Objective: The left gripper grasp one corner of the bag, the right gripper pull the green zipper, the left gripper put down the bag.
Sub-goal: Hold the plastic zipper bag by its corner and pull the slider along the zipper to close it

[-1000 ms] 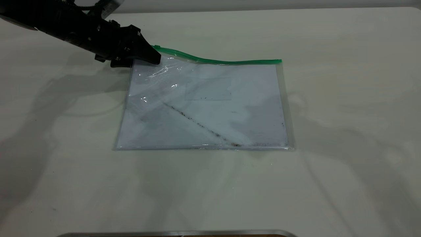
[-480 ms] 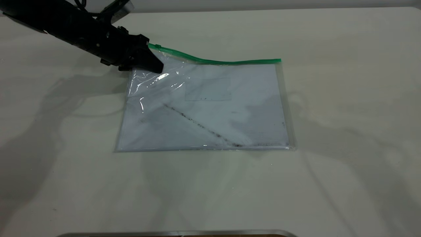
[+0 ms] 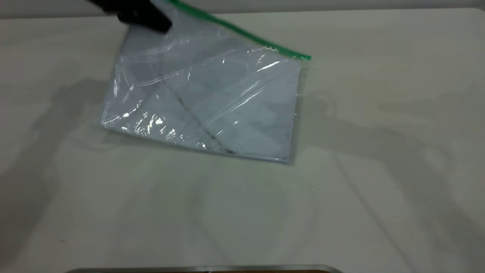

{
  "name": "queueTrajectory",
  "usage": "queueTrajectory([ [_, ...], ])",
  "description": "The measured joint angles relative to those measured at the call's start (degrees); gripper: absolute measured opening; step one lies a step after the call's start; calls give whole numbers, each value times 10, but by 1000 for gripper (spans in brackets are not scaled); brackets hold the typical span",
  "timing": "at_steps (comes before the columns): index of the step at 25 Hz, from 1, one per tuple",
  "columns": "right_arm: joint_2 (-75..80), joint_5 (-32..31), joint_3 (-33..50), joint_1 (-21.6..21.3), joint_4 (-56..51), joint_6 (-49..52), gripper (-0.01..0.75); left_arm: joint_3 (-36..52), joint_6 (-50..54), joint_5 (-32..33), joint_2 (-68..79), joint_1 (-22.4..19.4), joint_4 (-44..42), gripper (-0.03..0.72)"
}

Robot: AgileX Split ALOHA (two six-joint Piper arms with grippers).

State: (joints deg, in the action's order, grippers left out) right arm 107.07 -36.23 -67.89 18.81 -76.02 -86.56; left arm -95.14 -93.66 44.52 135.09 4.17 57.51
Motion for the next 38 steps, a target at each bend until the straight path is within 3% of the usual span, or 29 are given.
queueTrajectory([
  [6,54,-40,-79,2,7,-5,508,0,-37,127,-61,0,-4,52],
  [9,92,-52,-121,10,6,-7,508,4,-37,147,-41,0,-3,52],
  [18,195,-101,-208,14,11,-9,508,8,-81,145,7,20,-9,52],
  [24,258,-132,-259,18,12,-9,508,8,-98,109,7,38,-9,52],
  [38,295,-117,-266,25,-44,-44,508,8,-101,89,7,44,-9,52],
])
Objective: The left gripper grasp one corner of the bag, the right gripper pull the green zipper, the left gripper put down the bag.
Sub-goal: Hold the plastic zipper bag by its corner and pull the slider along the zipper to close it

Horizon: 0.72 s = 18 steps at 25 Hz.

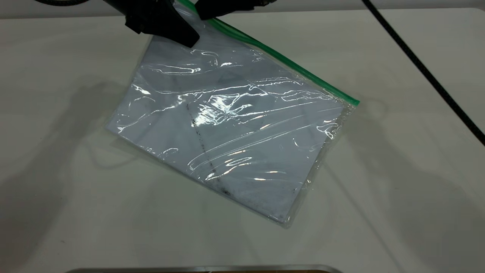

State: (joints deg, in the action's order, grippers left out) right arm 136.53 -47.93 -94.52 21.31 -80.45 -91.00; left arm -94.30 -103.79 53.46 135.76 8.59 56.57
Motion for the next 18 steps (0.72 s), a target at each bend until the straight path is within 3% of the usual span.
queueTrajectory([
  [9,13,7,0,3,-19,-7,489,0,0,0,0,0,0,52],
  [18,14,7,0,4,-35,-13,283,1,0,0,0,0,0,52],
])
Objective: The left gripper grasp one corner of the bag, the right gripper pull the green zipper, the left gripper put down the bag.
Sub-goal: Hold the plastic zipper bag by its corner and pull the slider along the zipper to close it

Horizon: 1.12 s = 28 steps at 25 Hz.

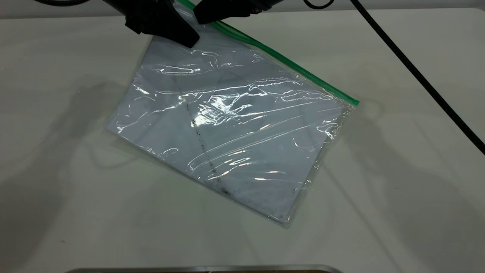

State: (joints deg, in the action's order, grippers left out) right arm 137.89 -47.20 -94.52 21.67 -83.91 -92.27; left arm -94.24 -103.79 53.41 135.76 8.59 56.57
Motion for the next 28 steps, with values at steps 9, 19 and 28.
queueTrajectory([
  [9,0,0,0,0,0,-1,193,0,0,0,0,0,0,52],
  [19,0,0,0,0,-1,-1,114,0,0,0,0,0,0,52],
  [28,0,0,0,0,4,-3,36,0,0,0,0,0,1,52],
])
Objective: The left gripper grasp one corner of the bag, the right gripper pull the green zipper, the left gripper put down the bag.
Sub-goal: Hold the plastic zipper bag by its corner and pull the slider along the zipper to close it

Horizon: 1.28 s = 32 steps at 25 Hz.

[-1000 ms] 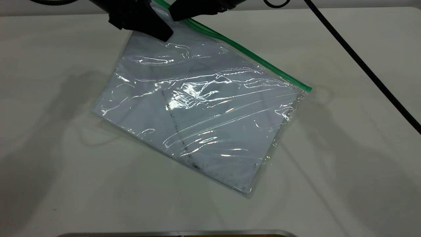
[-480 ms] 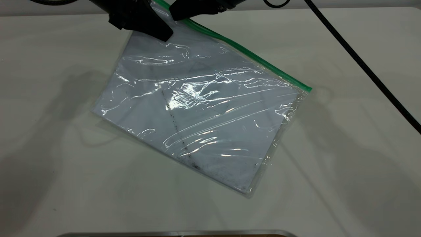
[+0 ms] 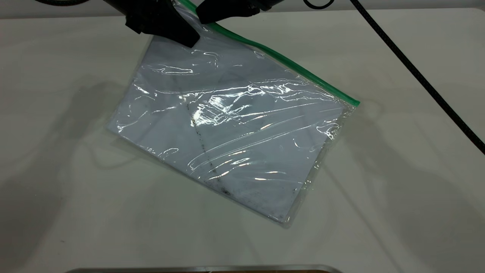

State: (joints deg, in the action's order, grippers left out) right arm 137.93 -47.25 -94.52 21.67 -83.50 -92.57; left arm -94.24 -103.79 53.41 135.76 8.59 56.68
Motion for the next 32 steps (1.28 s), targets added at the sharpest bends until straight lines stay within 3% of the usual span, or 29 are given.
queueTrajectory([
  [7,0,3,-2,-4,23,0,36,0,-7,4,0,-1,7,52],
  [17,-5,22,-6,-23,73,0,36,1,-62,9,2,-13,85,52],
  [32,42,29,-6,-82,115,6,36,1,-60,32,-8,-51,125,52],
])
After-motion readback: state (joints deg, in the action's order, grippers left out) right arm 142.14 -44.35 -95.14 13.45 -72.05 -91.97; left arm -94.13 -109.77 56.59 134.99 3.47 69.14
